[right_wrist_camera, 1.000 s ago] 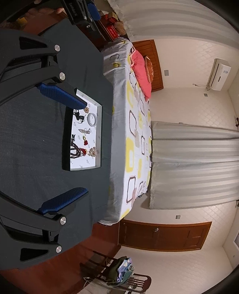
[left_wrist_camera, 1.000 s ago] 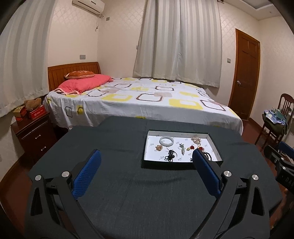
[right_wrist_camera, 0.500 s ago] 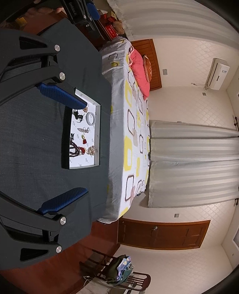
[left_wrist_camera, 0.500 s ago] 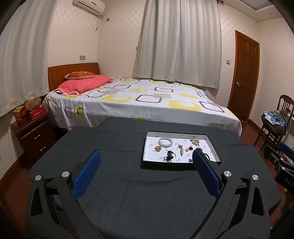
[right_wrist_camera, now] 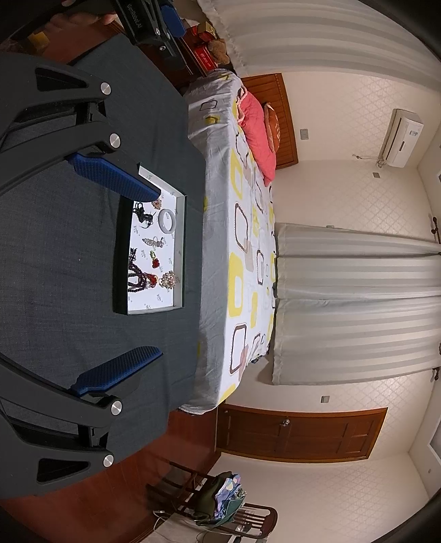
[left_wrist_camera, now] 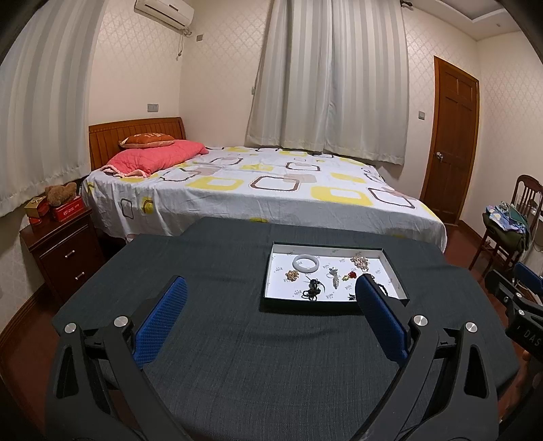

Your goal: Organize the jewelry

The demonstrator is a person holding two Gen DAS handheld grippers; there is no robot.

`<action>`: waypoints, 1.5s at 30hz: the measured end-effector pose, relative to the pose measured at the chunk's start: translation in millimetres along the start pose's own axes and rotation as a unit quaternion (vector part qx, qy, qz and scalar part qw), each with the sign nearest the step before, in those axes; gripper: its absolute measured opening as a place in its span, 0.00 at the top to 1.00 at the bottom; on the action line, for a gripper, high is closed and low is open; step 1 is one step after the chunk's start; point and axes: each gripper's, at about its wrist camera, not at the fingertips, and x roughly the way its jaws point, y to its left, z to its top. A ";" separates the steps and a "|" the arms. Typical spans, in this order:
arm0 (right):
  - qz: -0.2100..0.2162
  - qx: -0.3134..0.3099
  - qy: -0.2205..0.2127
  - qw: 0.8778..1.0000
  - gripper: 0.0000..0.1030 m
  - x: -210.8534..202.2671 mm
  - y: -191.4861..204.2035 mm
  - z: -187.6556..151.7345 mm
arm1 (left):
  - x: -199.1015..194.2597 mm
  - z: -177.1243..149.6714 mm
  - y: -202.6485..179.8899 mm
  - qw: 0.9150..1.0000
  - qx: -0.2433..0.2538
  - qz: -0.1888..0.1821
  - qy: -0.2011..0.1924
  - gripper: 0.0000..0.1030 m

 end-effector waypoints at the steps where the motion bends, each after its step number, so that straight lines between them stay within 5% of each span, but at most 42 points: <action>1: 0.000 0.000 0.000 1.000 0.19 -0.1 0.1 0.0 | -0.2 -0.2 -0.5 1.000 0.000 0.001 0.000 0.06; 45: 0.005 0.000 0.005 1.000 0.19 0.0 7.8 -3.4 | 3.2 2.0 5.1 1.000 0.011 0.002 0.002 0.04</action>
